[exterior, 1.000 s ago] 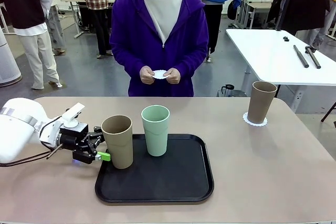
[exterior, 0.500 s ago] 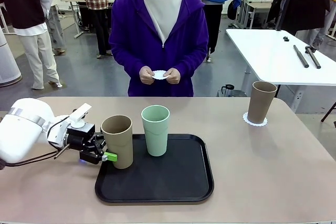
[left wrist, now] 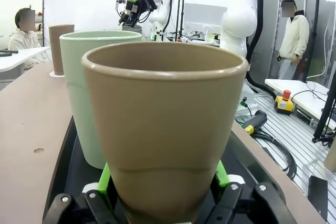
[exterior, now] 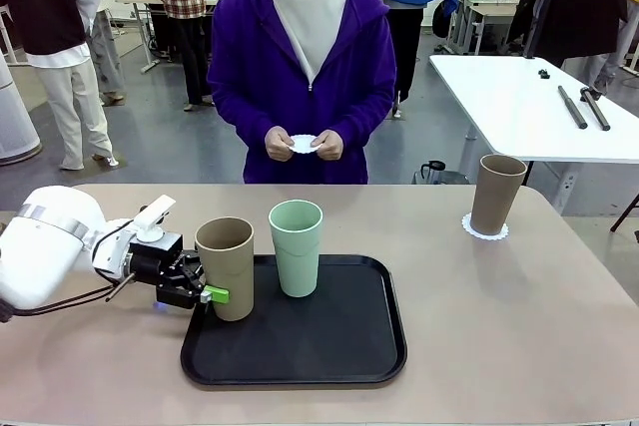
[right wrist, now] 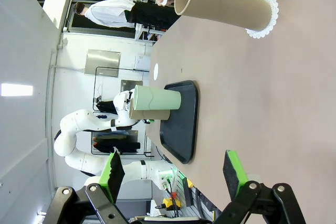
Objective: Place coasters on the table and set cups on them.
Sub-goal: Take one Reusable plastic cup from the Flat Tray and place it on a coaster set by the human.
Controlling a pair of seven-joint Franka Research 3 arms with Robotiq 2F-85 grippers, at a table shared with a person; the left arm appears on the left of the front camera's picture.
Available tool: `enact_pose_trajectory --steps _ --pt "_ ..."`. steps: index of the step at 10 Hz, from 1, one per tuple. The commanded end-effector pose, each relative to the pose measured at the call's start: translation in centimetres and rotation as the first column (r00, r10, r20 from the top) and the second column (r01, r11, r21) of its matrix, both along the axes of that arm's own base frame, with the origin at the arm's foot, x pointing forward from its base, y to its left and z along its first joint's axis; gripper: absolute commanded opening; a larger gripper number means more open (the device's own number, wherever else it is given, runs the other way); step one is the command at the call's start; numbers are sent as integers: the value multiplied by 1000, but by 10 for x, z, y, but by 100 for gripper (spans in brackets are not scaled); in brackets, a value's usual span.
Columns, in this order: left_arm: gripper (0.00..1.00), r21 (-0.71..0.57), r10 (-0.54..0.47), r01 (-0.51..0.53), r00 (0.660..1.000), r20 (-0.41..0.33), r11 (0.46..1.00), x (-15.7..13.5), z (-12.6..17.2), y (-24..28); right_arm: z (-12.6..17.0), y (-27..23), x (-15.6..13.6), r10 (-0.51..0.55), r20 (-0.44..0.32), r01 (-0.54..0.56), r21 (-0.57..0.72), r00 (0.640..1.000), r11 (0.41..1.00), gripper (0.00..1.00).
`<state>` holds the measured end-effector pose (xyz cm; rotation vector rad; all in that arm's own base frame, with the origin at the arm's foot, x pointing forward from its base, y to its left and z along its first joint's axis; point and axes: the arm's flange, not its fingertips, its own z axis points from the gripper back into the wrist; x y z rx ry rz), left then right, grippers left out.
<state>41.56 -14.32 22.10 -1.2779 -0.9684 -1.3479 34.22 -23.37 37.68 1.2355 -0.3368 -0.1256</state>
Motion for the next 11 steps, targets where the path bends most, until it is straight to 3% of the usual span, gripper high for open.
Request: enact_pose_trajectory --steps 1,3,6,8,11 --pt "0 -22 10 -9 999 38 1000 -3 2 4 0 0 -1 0 3 0 4 1000 1000 100" --pt "0 -28 53 -52 998 23 998 -16 41 18 0 0 -1 0 3 0 4 1000 1000 100" --pt "0 24 147 -146 988 -41 989 -31 149 32 0 0 -1 0 3 0 4 1000 1000 100" --pt "0 19 158 -157 987 -40 987 -40 205 33 0 0 -1 0 3 0 4 1000 1000 100" --pt "0 -7 143 -143 989 30 990 -50 247 35 0 0 -1 0 3 0 4 1000 1000 100"
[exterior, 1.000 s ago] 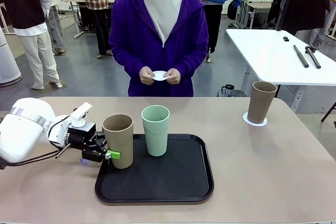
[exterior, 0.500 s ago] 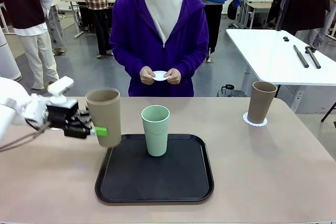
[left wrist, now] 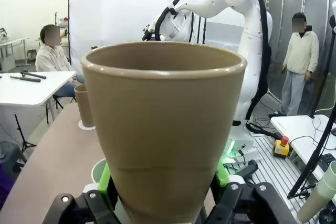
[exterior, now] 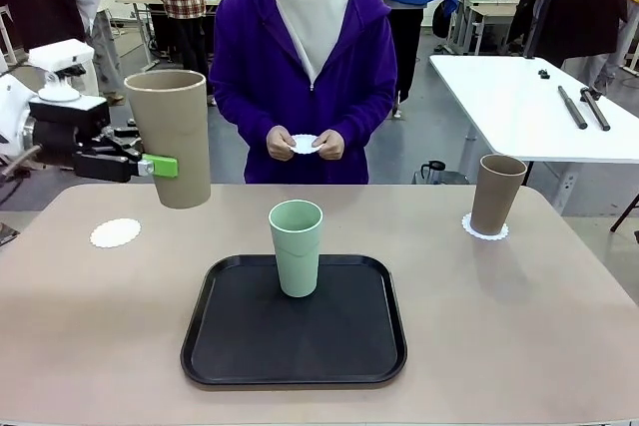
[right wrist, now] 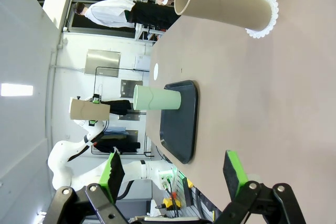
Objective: Place coasters on the table and set cups on them.
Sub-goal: Take one Reusable plastic cup from the Flat Tray and place it on a coaster set by the human.
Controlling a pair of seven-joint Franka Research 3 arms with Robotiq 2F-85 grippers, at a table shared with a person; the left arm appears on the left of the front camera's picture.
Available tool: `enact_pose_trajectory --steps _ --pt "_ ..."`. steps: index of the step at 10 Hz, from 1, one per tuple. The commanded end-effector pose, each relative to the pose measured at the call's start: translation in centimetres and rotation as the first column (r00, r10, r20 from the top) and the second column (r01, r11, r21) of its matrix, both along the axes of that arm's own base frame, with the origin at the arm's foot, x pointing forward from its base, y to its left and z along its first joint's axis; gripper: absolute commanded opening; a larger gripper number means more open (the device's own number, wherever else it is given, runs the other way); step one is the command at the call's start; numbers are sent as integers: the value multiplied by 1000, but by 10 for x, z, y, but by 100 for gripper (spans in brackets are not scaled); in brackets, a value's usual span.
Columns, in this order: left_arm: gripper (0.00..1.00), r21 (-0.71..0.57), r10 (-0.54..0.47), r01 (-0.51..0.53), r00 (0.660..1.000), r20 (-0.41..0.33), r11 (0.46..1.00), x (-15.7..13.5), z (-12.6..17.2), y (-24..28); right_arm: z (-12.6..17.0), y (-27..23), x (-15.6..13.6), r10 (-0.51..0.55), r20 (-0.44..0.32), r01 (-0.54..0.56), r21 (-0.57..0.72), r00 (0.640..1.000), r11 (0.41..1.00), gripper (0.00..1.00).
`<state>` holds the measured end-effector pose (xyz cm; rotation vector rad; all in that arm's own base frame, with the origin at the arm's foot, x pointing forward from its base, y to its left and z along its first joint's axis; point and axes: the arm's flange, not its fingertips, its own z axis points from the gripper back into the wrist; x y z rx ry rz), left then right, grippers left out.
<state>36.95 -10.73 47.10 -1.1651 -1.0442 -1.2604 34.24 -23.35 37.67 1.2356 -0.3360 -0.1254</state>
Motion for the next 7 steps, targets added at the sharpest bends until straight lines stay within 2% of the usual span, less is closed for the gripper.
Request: enact_pose_trajectory --steps 1,4,5,7 --pt "0 3 4 -4 1000 -26 1000 5 -12 0 0 0 -1 -1 3 1 4 1000 1000 100" --pt "0 3 4 -4 1000 -26 1000 5 -12 0 0 0 -1 -1 3 1 4 1000 1000 100" --pt "84 6 3 -3 1000 -22 1000 3 -9 1 0 0 -1 -1 3 1 4 1000 1000 100" --pt "84 -23 125 -125 992 -8 992 61 -30 58 0 0 -1 -1 3 1 4 1000 1000 100"
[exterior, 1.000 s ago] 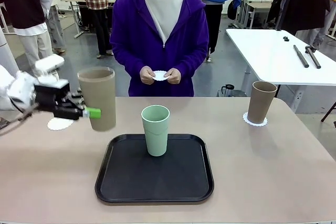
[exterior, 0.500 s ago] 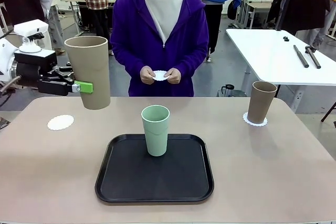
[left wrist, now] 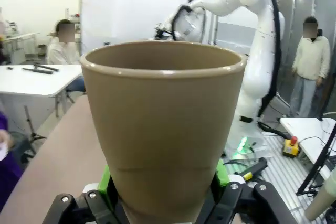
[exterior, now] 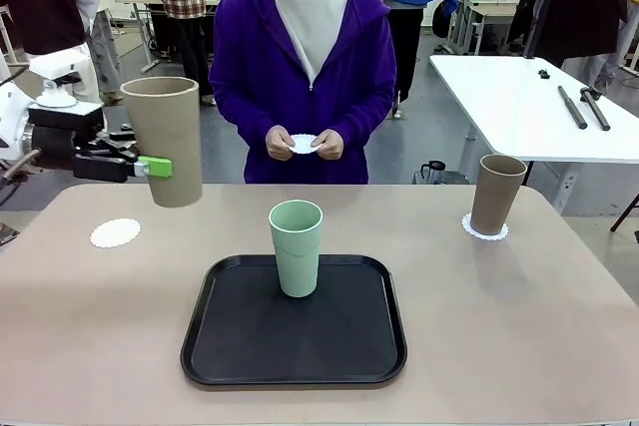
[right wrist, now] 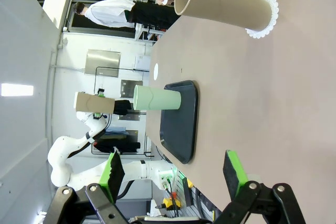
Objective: Place coasters on the table and set cups on them.
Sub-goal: Take one Reusable plastic cup from the Flat Tray and place it on a coaster set by the human.
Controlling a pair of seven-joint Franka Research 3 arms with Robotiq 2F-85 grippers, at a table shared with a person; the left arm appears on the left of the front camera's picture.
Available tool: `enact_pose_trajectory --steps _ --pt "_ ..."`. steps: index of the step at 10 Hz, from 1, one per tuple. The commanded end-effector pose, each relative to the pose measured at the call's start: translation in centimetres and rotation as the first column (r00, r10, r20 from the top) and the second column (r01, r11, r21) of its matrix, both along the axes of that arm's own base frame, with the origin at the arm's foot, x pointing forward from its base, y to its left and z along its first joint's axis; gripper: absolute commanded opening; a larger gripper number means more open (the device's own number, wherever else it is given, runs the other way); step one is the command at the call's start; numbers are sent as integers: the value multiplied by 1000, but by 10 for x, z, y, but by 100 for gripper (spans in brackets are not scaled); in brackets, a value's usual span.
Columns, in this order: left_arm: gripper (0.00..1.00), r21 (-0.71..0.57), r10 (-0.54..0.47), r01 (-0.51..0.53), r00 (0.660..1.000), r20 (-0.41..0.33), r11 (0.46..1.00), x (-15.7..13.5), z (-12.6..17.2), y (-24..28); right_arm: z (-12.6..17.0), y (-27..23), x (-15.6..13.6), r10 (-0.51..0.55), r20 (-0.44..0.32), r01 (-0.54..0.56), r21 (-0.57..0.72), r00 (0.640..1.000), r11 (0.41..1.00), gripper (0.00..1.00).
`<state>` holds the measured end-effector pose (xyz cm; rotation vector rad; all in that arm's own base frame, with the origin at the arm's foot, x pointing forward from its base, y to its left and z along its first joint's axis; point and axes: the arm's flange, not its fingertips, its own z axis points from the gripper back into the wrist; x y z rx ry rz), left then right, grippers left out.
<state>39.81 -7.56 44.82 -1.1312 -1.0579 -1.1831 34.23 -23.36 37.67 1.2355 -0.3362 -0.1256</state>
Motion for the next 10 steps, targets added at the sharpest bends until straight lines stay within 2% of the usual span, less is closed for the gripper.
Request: enact_pose_trajectory --steps 1,3,6,8,10 --pt "84 -55 117 -116 993 17 992 51 -14 61 0 0 -1 -1 3 1 4 1000 1000 100" --pt "84 -106 250 -242 966 67 964 74 -13 130 0 0 -1 -1 3 1 4 1000 1000 100" --pt "84 -56 397 -394 912 100 918 84 -15 198 0 0 -1 -1 3 1 4 1000 1000 100" --pt "84 -50 419 -416 903 99 908 94 -14 218 0 0 -1 -1 3 1 4 1000 1000 100" --pt "84 -53 435 -432 896 87 900 92 -19 217 0 0 -1 -1 3 1 4 1000 1000 100"
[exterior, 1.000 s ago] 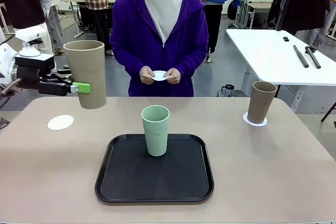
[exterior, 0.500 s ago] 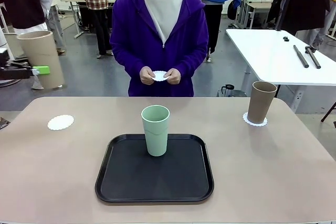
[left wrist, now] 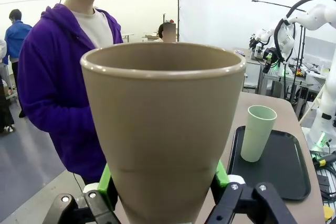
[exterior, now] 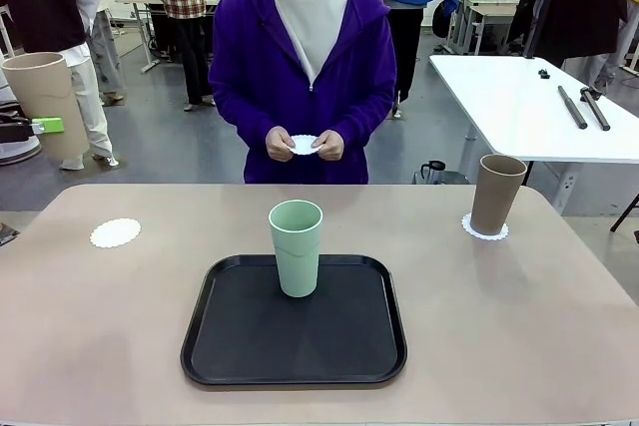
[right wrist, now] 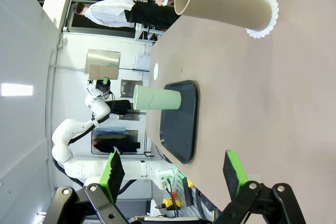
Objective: Place coasters on the table and set cups on them.
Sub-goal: Take one Reusable plastic cup from the Flat Tray and place it on a coaster set by the human.
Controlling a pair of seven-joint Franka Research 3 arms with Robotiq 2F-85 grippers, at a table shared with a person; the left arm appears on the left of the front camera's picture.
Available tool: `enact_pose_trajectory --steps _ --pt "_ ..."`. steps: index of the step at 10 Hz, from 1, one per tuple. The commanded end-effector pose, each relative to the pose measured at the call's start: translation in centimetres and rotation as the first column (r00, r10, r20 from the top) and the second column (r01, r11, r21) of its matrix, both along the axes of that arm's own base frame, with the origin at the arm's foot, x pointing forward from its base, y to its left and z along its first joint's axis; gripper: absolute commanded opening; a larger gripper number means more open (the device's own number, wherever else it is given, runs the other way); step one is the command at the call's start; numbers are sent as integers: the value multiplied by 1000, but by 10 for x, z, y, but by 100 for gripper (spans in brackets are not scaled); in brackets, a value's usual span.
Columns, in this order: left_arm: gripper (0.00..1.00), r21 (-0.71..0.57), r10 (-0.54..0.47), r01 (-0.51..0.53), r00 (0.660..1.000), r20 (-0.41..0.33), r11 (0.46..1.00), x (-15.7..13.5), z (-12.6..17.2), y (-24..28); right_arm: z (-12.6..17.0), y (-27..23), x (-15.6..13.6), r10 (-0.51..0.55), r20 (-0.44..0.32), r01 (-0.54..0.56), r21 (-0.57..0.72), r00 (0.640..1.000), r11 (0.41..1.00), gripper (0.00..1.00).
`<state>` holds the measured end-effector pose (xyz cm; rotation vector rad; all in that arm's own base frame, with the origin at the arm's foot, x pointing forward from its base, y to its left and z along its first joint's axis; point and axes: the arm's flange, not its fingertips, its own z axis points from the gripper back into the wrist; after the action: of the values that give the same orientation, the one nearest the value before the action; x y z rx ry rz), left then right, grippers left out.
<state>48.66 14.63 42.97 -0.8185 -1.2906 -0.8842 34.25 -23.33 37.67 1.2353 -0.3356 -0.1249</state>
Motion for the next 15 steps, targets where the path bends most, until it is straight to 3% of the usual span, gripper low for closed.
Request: enact_pose_trajectory --steps 1,12,15 --pt "84 3 -2 2 1000 4 1000 -1 3 0 0 0 -1 -1 3 1 4 1000 1000 100" --pt "84 3 -2 2 1000 4 1000 -1 3 0 0 0 -1 -1 3 1 4 1000 1000 100" --pt "84 -9 -56 57 998 24 998 6 -25 4 0 0 -1 -1 3 1 4 1000 1000 100"
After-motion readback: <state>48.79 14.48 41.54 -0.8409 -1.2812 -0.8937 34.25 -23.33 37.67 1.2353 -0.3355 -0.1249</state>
